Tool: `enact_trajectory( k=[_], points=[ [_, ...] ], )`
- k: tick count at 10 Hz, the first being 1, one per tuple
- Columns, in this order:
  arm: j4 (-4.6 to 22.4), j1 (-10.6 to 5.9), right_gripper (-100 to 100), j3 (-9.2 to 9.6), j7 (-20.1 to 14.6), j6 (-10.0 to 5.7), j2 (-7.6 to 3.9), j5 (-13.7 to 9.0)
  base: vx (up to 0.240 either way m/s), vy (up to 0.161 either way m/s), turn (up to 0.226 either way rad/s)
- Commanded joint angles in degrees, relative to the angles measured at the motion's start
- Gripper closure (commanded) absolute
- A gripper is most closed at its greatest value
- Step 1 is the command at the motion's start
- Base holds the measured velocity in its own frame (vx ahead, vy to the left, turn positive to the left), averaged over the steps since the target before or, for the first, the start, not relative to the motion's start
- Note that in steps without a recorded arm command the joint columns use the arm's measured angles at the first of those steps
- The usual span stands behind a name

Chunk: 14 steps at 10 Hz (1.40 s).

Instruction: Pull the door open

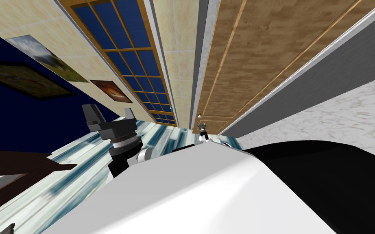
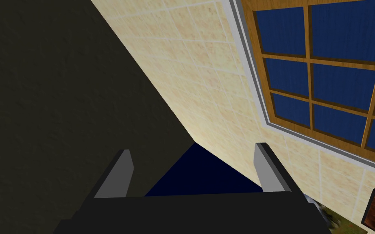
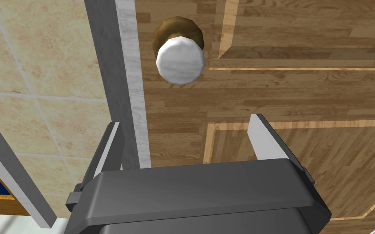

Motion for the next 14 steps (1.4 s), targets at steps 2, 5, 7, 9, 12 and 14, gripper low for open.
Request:
enact_trajectory(
  k=[2, 5, 7, 9, 12, 14],
  points=[
    [0.1, -0.08, -100, 0.15, -1.3, -0.02, -0.03, -0.4, -0.028, -0.012, 0.017],
    [0.8, 1.17, -100, -0.43, -4.4, -0.73, -2.76, -1.0, 0.176, 0.026, 0.111],
    [1.1, 1.63, -100, -0.64, -5.4, -0.98, -3.75, -1.2, 0.164, -0.032, 0.093],
    [1.5, 2.29, -100, -0.95, -6.9, -1.34, -5.19, -1.5, 0.160, -0.019, 0.079],
    [2.2, 2.77, -100, -1.21, -8.6, -1.70, -6.89, -1.8, 0.147, -0.032, 0.085],
    [2.2, 2.77, 100, -1.21, -8.6, -1.70, -6.89, -1.8, -0.020, 0.008, -0.010]
  ],
)
